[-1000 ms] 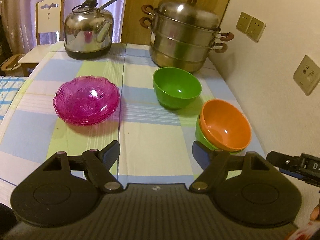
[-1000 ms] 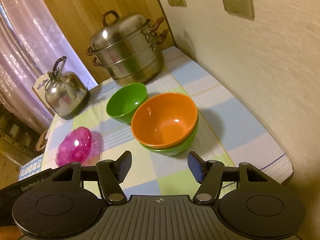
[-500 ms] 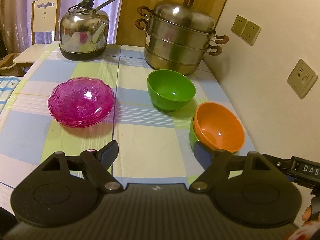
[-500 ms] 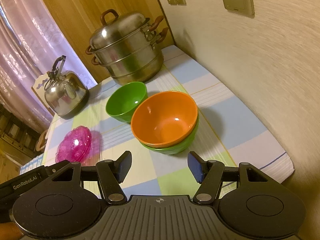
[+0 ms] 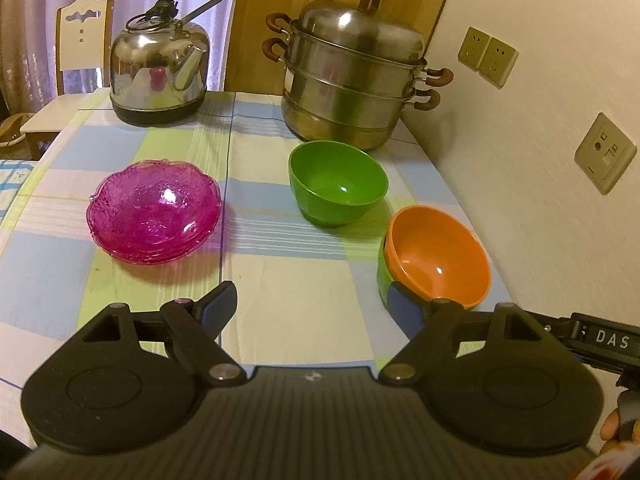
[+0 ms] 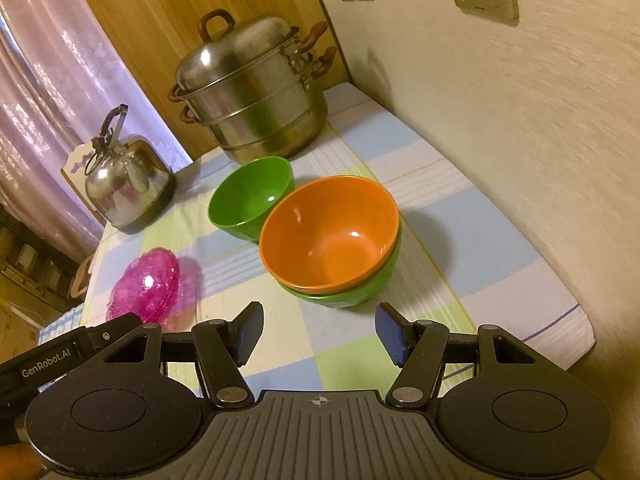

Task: Organize plates and bowls
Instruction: 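Move both grippers toward the other green bowl beside the steamer pot, then close both grippers on the rim of the green bowl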

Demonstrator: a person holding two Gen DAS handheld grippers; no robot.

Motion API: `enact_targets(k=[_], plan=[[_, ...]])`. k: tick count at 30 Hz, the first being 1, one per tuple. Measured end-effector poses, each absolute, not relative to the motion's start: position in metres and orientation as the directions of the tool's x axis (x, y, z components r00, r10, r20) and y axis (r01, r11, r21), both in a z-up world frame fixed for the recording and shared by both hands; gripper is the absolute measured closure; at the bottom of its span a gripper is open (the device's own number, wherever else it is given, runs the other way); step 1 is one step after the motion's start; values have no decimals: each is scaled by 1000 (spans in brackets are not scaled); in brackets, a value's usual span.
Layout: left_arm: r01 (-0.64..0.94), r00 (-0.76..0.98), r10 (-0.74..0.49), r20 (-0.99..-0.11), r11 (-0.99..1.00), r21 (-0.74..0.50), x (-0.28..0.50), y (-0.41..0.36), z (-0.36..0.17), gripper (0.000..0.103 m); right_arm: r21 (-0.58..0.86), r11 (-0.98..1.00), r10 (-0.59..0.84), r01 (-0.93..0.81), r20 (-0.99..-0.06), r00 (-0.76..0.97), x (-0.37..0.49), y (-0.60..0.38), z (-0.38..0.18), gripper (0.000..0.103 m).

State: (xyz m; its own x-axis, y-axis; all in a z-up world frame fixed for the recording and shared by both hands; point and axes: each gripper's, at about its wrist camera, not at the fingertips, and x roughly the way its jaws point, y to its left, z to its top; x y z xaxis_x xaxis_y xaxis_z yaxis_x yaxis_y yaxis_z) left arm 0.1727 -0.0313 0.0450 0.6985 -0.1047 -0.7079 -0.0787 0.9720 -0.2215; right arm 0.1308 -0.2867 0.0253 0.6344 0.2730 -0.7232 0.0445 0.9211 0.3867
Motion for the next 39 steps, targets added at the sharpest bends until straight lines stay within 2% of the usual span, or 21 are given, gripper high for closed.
enact_targets(k=[24, 39], plan=[[-62, 691, -127, -711, 970, -234, 200, -30, 34, 22, 380, 924, 278, 37, -736, 617, 156, -285, 15, 41], [-59, 694, -91, -714, 981, -183, 275, 0, 30, 22, 341, 938, 299, -57, -718, 629, 236, -275, 23, 41]])
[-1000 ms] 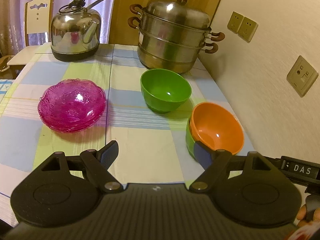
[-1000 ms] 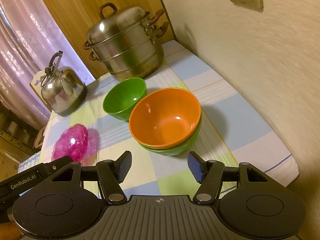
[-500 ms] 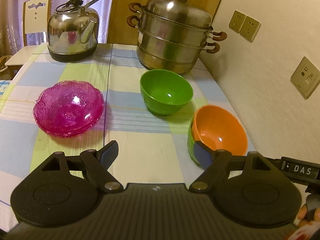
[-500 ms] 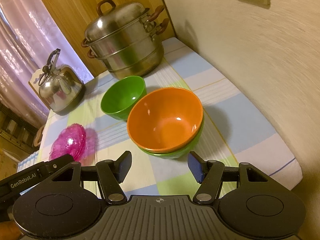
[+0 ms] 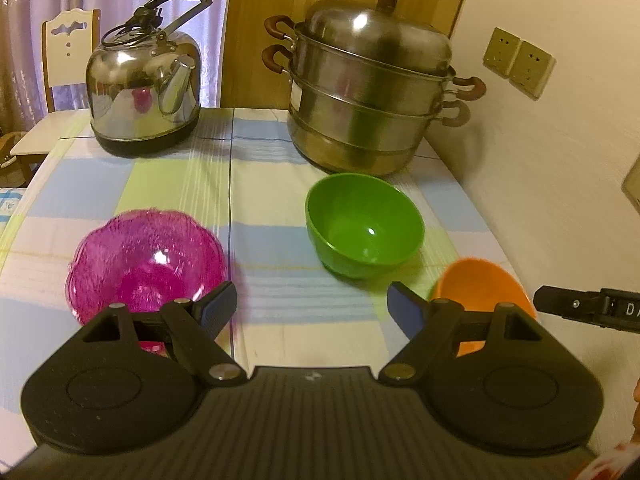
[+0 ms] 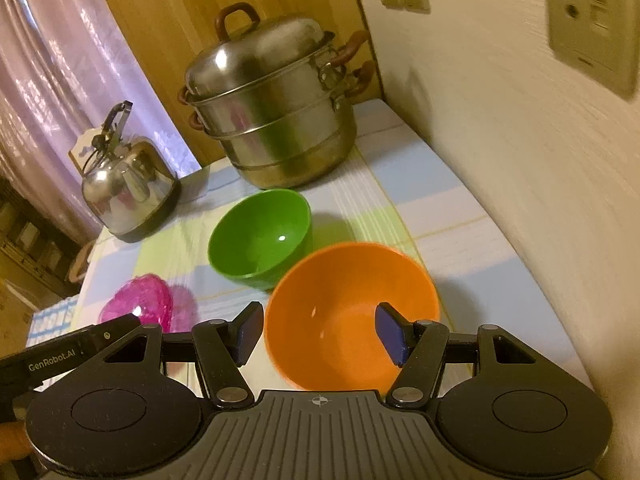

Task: Organize plates and bowls
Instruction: 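Close both grippers on the rim of the green bowl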

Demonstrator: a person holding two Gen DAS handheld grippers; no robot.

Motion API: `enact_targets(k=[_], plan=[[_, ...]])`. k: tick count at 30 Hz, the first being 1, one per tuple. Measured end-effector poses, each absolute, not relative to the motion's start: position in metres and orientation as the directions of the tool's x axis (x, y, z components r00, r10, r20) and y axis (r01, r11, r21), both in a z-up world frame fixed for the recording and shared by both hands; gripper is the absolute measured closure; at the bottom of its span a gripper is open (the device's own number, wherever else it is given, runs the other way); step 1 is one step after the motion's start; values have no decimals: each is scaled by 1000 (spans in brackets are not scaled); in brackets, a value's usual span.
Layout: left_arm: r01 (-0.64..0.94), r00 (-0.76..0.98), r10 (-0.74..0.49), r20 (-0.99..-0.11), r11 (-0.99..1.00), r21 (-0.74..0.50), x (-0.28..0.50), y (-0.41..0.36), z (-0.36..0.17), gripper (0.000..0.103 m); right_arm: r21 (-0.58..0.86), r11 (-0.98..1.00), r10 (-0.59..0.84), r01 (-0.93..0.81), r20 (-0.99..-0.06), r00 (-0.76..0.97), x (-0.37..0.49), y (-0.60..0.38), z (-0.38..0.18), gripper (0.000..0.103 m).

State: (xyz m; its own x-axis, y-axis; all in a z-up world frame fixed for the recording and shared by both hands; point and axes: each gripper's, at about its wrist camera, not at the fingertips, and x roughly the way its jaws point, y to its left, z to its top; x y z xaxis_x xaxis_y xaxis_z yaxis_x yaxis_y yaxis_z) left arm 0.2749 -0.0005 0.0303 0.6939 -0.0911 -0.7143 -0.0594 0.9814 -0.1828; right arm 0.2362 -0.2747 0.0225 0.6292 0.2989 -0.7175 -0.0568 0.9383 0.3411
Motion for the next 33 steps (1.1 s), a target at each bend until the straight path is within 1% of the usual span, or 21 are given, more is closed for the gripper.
enact_targets(k=[8, 12, 18, 25, 27, 29, 33], plan=[[-47, 672, -100, -733, 983, -177, 312, 2, 21, 22, 329, 941, 305, -78, -727, 616, 276, -268, 20, 41], [-36, 654, -128, -745, 979, -200, 332, 5, 12, 21, 324, 942, 307, -85, -737, 602, 298, -264, 15, 41], [-19, 641, -131, -756, 982, -186, 369, 7, 5, 21, 278, 954, 291, -113, -761, 579, 335, -253, 9, 41], [-9, 602, -148, -785, 981, -192, 413, 7, -16, 22, 302, 945, 323, -127, -798, 508, 383, -240, -14, 41], [-19, 583, -149, -798, 980, -197, 424, 8, -24, 26, 337, 933, 355, -125, -811, 465, 399, -238, -24, 41], [-31, 566, -163, -808, 975, -219, 435, 12, -32, 34, 365, 925, 374, -108, -823, 426, 414, -238, -34, 41], [-43, 544, -177, -821, 971, -237, 449, 13, -43, 41, 333, 937, 346, -103, -853, 392, 435, -234, -47, 41]])
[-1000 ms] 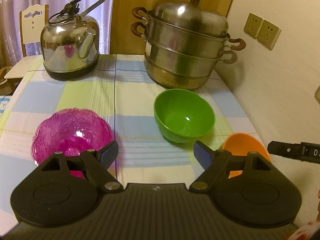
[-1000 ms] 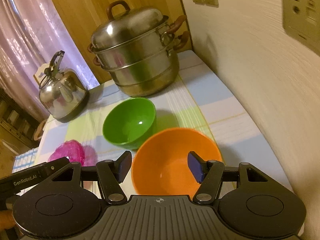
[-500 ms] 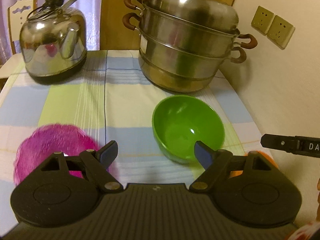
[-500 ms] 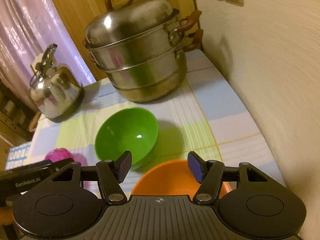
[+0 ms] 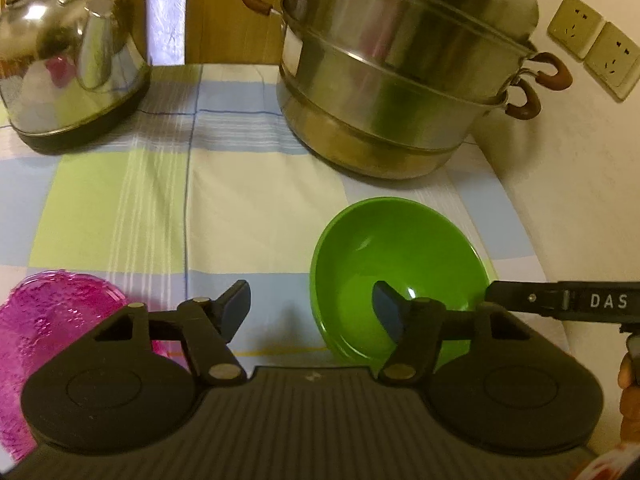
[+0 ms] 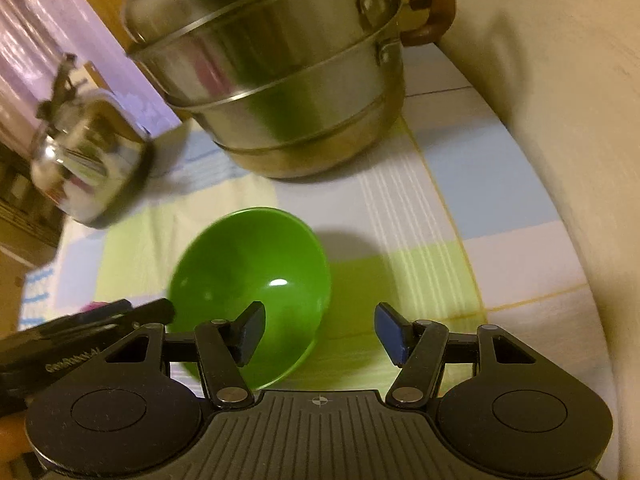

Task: Organize plates and bowls
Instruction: 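Close both grippers on the rim of the green bowl, then lift the green bowl with both grippers and carry it to the orange bowl stack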

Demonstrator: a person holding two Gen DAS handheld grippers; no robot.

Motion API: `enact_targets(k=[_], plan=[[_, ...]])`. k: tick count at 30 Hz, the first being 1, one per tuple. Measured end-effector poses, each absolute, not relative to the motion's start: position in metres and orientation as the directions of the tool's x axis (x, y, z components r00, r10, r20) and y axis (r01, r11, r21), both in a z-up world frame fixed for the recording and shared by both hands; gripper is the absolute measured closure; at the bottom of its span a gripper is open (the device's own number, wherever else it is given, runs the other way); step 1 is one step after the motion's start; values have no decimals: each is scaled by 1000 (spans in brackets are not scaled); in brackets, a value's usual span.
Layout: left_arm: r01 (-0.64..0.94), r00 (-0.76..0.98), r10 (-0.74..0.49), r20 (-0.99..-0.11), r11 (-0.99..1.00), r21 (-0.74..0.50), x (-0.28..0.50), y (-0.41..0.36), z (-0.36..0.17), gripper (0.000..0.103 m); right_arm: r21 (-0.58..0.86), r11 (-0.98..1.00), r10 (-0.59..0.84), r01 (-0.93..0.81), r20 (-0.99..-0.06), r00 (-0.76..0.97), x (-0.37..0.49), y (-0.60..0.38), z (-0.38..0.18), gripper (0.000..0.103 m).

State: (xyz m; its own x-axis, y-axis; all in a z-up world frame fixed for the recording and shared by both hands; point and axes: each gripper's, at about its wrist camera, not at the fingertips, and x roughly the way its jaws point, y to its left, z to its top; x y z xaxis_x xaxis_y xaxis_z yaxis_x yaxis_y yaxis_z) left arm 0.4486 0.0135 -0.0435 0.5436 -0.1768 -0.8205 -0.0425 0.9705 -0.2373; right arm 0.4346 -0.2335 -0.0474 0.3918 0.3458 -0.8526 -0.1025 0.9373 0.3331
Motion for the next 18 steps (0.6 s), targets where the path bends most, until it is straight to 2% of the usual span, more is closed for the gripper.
enact_targets(k=[4, 7, 18], plan=[[-45, 516, -214, -830, 960, -276, 458, 14, -55, 55, 342, 935, 351, -92, -866, 357, 445, -231, -57, 44], [-42, 505, -231, -832, 956, -291, 463, 13, -61, 63, 364, 927, 372, -87, -871, 322, 450, -228, -65, 56], [-9, 484, -236, -843, 962, -274, 472, 12, -70, 91, 355, 933, 356, -56, -890, 287, 454, -221, -81, 83]])
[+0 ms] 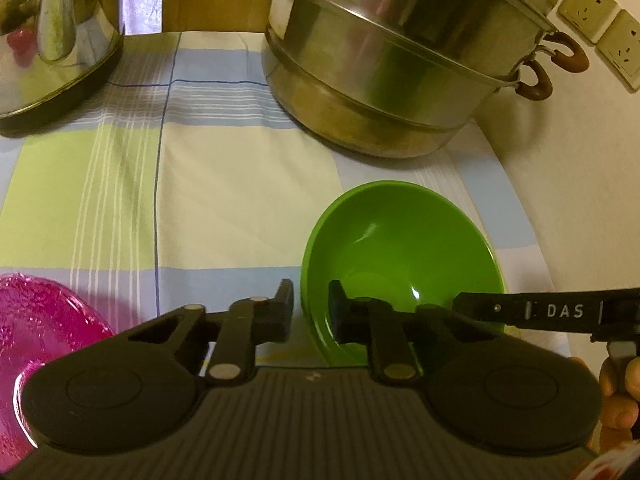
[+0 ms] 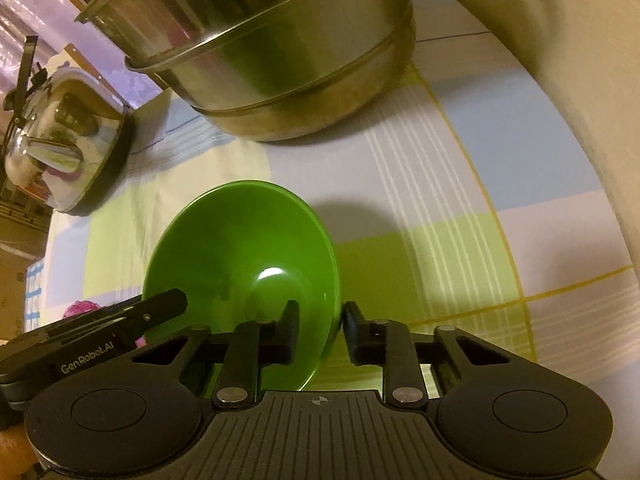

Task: Organize plates and bowls
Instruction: 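Lift the green bowl with both grippers and carry it to the orange bowl stack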

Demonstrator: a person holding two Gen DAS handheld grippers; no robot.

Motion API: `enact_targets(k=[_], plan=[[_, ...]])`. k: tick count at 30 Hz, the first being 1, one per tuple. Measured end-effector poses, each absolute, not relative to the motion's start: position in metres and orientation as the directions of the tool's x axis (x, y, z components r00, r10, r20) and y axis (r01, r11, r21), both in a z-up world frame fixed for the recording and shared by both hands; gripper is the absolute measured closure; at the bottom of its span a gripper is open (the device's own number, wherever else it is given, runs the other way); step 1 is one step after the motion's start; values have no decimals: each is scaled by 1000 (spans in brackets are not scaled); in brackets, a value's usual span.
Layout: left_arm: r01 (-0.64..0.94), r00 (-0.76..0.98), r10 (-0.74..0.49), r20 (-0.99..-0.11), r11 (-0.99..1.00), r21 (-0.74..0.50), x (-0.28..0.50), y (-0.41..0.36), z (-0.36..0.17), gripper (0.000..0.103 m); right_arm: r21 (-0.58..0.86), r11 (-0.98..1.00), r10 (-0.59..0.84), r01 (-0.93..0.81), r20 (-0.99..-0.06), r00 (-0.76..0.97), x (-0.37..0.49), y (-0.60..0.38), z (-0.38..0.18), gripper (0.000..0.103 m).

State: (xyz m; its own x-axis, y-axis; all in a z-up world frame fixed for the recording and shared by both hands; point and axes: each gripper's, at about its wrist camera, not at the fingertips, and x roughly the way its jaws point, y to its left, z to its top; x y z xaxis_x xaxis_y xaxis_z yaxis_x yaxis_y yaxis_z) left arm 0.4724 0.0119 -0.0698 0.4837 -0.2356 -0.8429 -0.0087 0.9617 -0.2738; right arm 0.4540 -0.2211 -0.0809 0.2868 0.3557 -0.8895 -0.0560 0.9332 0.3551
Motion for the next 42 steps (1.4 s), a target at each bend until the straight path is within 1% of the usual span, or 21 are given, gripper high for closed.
enact_targets(k=[3, 6, 9, 14, 24, 34, 38, 42], plan=[[5, 485, -225, -845, 967, -255, 473, 10, -70, 91, 341, 939, 340, -51, -894, 291, 454, -222, -82, 93], [25, 491, -225, -842, 969, -244, 469, 7, -68, 92, 327, 944, 325, -44, -897, 300, 452, -223, -82, 94], [34, 497, -216, -841, 973, -230, 466, 6, -64, 92, 310, 949, 311, -51, -900, 305, 449, -220, -81, 95], [30, 507, -219, -834, 971, -237, 460, 11, -53, 92, 324, 944, 326, -60, -890, 319, 443, -219, -70, 95], [51, 558, -234, -796, 967, -249, 428, 21, 3, 92, 335, 939, 340, -81, -864, 372, 415, -212, -14, 95], [85, 585, -261, -768, 961, -261, 369, 16, 50, 92, 338, 937, 343, -88, -845, 411, 355, -215, 41, 94], [109, 580, -274, -767, 960, -260, 340, 4, 58, 92, 352, 933, 351, -78, -839, 415, 325, -228, 48, 94], [116, 569, -303, -765, 950, -290, 312, -6, 58, 92, 364, 930, 354, -55, -841, 409, 295, -244, 50, 94]])
